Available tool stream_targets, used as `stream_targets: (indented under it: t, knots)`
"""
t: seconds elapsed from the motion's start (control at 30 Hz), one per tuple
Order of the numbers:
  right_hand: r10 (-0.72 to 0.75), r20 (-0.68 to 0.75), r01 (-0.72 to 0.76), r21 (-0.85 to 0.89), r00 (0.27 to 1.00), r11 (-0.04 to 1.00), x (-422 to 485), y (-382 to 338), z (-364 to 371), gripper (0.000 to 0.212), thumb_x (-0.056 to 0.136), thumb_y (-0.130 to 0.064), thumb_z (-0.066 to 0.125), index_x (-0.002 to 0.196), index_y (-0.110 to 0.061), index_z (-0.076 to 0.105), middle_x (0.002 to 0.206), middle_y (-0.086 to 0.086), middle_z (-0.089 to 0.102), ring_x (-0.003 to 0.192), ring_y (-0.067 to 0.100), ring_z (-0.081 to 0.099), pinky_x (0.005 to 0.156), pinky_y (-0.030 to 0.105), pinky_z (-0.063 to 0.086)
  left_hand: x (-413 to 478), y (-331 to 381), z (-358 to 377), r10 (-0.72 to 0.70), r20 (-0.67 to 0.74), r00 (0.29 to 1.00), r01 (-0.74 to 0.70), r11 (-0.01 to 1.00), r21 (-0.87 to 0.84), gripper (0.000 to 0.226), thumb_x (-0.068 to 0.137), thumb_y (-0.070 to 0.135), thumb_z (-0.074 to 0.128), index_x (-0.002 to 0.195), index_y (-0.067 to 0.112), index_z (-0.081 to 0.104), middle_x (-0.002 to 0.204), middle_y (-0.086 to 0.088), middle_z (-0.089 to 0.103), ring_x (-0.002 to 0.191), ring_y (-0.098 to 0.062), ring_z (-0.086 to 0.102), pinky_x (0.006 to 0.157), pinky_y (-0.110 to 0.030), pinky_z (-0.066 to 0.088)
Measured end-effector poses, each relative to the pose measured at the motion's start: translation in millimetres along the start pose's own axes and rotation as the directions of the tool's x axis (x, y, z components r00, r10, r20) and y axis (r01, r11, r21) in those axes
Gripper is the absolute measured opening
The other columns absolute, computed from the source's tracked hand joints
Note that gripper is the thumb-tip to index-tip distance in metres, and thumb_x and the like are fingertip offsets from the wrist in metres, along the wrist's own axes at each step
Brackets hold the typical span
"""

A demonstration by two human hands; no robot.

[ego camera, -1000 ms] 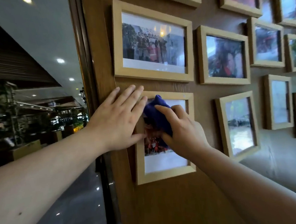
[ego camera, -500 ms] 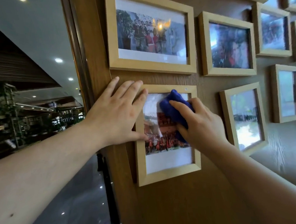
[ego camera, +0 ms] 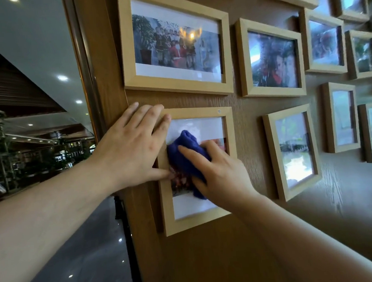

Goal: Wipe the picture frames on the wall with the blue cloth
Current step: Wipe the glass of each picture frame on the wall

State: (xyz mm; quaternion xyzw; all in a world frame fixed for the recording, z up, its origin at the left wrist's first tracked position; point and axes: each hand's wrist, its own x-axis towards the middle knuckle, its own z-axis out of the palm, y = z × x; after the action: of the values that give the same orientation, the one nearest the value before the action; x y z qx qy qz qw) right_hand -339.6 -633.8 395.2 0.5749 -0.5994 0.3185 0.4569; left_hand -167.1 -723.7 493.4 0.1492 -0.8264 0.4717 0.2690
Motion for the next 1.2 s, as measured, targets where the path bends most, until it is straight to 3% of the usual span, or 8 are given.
stream_targets:
  t: [0.23,0.43,0.5,0.73,0.87,0.97,1.07,1.2]
  knots:
    - [0.17,-0.031,-0.173,-0.103,0.985,0.98,-32,43,-15,0.055,0.074,-0.02,0.071,0.126,-0.018,0.055,0.098,0.012,0.055,0.072,0.026,0.054,0.046,0.031,0.045,0,-1,4,-0.01,0.004,1.0,0.01,0.999,0.033,0.116,0.063,0.084,0.035,0.145,0.003,0.02,0.149,-0.024,0.025,0.14,-0.036,0.02,0.118,-0.049,0.013]
    - [-0.08,0.094,0.083,-0.028,0.992,0.996,-32,5,1,0.055,0.082,-0.028,0.055,0.134,-0.019,0.043,0.11,0.013,0.054,0.077,0.023,0.055,0.048,0.035,0.051,0,0,2,-0.007,-0.002,1.0,0.007,1.0,0.023,0.116,0.062,0.082,0.034,0.144,0.002,0.02,0.149,-0.025,0.025,0.14,-0.037,0.02,0.118,-0.05,0.014]
    - [-0.099,0.107,0.103,-0.031,0.989,0.994,-34,2,3,0.055,0.081,-0.026,0.058,0.133,-0.021,0.044,0.107,0.013,0.055,0.077,0.024,0.055,0.046,0.035,0.05,0,0,1,-0.007,-0.001,1.0,0.007,1.0,0.02,0.115,0.062,0.082,0.032,0.145,0.002,0.02,0.149,-0.024,0.024,0.14,-0.036,0.019,0.118,-0.05,0.014]
    - [0.135,0.057,-0.129,-0.099,0.989,0.987,-65,34,-7,0.057,0.072,-0.024,0.074,0.125,-0.02,0.055,0.102,0.008,0.056,0.076,0.022,0.056,0.05,0.025,0.038,-1,0,2,-0.013,-0.003,1.0,0.013,1.0,0.004,0.116,0.061,0.083,0.029,0.144,0.003,0.016,0.15,-0.023,0.021,0.14,-0.035,0.015,0.119,-0.048,0.009]
    - [-0.046,0.161,0.054,-0.043,0.986,0.998,-63,14,0,0.059,0.074,-0.025,0.068,0.129,-0.023,0.047,0.108,0.011,0.054,0.077,0.024,0.056,0.049,0.035,0.051,-1,-1,3,-0.011,-0.013,1.0,0.011,1.0,-0.013,0.115,0.062,0.082,0.033,0.144,0.003,0.018,0.15,-0.023,0.022,0.14,-0.035,0.017,0.118,-0.048,0.01]
    - [-0.217,0.249,0.234,-0.039,0.944,0.972,-57,-1,6,0.054,0.079,-0.028,0.058,0.131,-0.025,0.044,0.106,0.011,0.054,0.075,0.024,0.052,0.045,0.034,0.047,-1,0,4,-0.01,-0.025,1.0,0.009,1.0,-0.018,0.115,0.063,0.081,0.039,0.145,0.003,0.018,0.151,-0.023,0.022,0.14,-0.035,0.017,0.118,-0.047,0.01]
    - [-0.255,0.285,0.283,-0.061,0.924,0.957,-56,7,1,0.051,0.081,-0.028,0.05,0.131,-0.025,0.044,0.107,0.012,0.055,0.077,0.026,0.054,0.046,0.032,0.046,-1,0,5,-0.011,-0.029,1.0,0.011,1.0,-0.022,0.116,0.063,0.081,0.044,0.145,0.004,0.017,0.152,-0.022,0.02,0.141,-0.034,0.015,0.119,-0.046,0.008]
    - [-0.221,0.338,0.281,-0.138,0.915,0.95,-70,41,-10,0.051,0.077,-0.023,0.062,0.126,-0.025,0.051,0.105,0.012,0.056,0.08,0.028,0.057,0.044,0.032,0.047,0,1,6,-0.018,-0.027,0.999,0.017,1.0,-0.025,0.117,0.063,0.081,0.048,0.145,0.005,0.016,0.153,-0.021,0.019,0.142,-0.034,0.013,0.119,-0.047,0.007]
